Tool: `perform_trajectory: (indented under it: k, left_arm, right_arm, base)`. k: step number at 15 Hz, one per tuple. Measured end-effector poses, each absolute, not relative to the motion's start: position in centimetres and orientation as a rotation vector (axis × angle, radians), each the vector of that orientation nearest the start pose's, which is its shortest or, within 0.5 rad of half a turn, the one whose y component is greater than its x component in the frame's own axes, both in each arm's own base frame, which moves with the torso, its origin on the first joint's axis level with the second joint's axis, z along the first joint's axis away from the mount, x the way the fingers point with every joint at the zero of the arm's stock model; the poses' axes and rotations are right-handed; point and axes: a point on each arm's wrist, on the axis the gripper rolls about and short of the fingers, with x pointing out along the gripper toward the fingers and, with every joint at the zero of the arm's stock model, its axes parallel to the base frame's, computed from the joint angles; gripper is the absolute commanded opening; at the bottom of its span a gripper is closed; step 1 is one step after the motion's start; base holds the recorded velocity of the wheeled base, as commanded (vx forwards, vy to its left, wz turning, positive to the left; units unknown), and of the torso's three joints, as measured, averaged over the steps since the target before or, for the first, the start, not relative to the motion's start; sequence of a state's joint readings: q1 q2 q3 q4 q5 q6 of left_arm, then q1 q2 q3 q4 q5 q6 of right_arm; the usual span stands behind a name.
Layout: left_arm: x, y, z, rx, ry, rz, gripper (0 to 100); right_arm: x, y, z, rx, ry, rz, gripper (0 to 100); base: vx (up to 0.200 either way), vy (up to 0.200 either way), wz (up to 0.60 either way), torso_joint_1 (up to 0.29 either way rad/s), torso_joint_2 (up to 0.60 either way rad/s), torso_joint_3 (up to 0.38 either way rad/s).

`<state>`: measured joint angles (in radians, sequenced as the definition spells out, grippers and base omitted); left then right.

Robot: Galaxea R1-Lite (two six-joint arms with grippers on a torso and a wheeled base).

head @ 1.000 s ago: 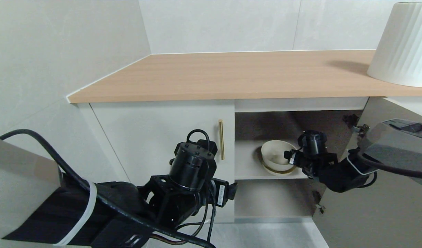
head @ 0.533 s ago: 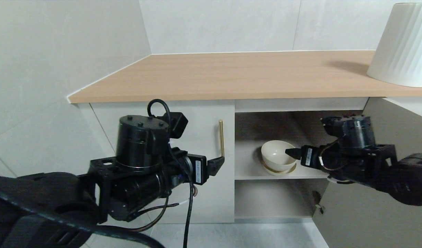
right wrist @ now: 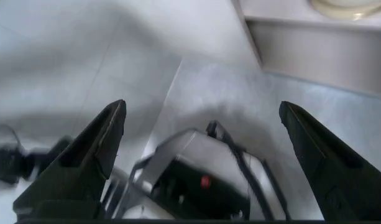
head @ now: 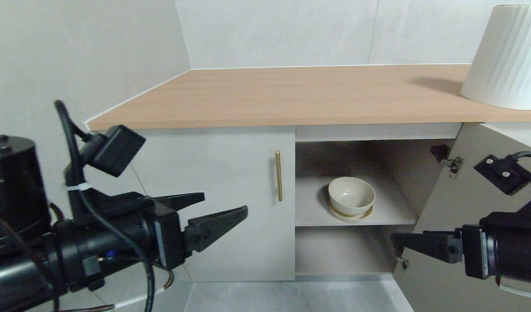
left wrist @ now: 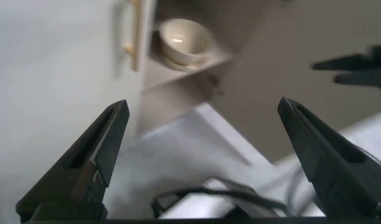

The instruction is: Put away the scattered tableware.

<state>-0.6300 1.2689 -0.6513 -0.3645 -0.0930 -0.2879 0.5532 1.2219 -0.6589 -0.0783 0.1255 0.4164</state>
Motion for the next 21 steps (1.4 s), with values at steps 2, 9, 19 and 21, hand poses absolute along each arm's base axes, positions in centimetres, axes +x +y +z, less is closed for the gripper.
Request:
perform_trajectory:
  k: [2, 9, 19, 21]
  left_arm:
    - [15.0, -9.6, 22.0, -0.223, 0.33, -0.62, 100]
    - [12.1, -6.0, 21.0, -0.247, 0.345, -0.591, 100]
    - [12.7, -6.5, 20.9, -0.24, 0.375, -0.626, 100]
    - [12.9, -6.7, 20.8, -0.239, 0.384, -0.631, 100]
  right_arm:
    - [13.8, 8.9, 20.9, 0.284, 0.59, 0.534, 100]
    - [11.3, 7.3, 21.3, 0.235, 0.506, 0.575, 100]
    - [10.5, 6.8, 21.4, 0.205, 0.47, 0.586, 100]
    - [10.5, 6.8, 21.3, 0.204, 0.473, 0.583, 100]
  base:
    - [0.0, 0.0, 0.0, 0.0, 0.0, 0.0]
    - [0.0, 0.0, 0.0, 0.0, 0.0, 0.0]
    - [0.0, 0.0, 0.0, 0.0, 0.0, 0.0]
    - [0.0, 0.0, 0.0, 0.0, 0.0, 0.0]
